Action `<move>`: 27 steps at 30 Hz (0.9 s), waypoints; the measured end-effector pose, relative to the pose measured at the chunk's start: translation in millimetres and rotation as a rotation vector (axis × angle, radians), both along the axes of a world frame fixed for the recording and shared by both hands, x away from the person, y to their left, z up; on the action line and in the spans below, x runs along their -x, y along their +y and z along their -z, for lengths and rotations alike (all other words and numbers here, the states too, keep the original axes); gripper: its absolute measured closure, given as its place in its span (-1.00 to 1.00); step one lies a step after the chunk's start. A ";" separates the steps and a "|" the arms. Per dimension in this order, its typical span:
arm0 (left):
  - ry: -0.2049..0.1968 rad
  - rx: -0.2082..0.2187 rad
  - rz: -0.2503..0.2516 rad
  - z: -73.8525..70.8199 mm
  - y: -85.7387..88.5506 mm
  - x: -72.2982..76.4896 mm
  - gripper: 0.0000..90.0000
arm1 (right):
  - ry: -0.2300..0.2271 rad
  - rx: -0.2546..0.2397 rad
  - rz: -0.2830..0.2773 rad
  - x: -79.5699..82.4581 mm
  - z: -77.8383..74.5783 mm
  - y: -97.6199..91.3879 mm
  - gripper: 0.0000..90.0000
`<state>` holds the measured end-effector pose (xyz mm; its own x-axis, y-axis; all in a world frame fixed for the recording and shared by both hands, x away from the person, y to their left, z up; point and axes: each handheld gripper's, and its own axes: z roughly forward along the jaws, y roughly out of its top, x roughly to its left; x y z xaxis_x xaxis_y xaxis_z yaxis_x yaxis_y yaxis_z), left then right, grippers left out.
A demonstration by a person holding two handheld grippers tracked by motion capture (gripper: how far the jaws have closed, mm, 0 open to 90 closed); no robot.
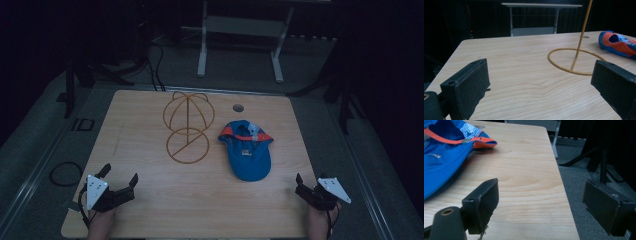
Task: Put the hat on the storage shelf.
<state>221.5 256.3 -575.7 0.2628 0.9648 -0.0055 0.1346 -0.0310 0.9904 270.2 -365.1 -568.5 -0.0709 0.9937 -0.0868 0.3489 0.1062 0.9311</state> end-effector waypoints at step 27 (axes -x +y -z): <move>0.047 -0.074 0.077 1.2 -15.9 -1.8 -0.95 | 0.118 -0.134 -0.189 -15.9 -47.4 14.7 -0.69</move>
<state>223.4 240.4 -576.9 0.3373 0.9400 0.0509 0.1748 -0.1157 0.9778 286.1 -350.4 -521.1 -0.2578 0.9640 0.0646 0.4416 0.0581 0.8953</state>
